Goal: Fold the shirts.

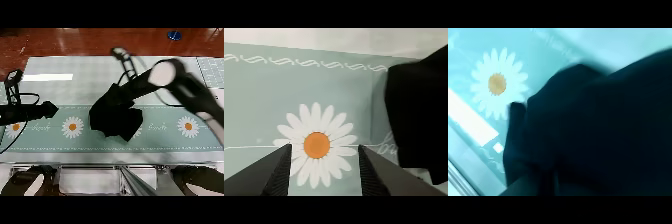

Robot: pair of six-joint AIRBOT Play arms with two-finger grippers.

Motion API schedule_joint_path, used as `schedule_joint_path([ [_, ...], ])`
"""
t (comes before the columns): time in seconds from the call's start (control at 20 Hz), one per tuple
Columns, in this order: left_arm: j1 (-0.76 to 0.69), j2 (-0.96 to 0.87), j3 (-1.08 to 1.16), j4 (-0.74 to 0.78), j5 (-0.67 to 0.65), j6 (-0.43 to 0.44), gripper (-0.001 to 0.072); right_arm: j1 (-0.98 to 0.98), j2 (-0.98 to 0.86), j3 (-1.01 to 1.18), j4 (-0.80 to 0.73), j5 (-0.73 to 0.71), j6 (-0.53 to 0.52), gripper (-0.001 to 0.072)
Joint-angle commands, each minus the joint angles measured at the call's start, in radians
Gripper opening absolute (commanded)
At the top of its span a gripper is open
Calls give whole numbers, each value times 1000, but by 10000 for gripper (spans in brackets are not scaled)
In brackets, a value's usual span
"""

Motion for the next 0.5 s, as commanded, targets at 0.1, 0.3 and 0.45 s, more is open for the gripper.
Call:
schedule_joint_path([
  [0.1, 7, -3, -22, -79, 10, 1, 509, 50, -249, -8, 312, -119, -77, 218],
  [0.3, -41, -5, -64, -133, -36, 34, 509, -50, -213, 80, 257, 30, -130, 410],
  [0.45, -81, -2, -75, -126, -156, 35, 509, -259, -49, 105, 42, 160, -86, 410],
])
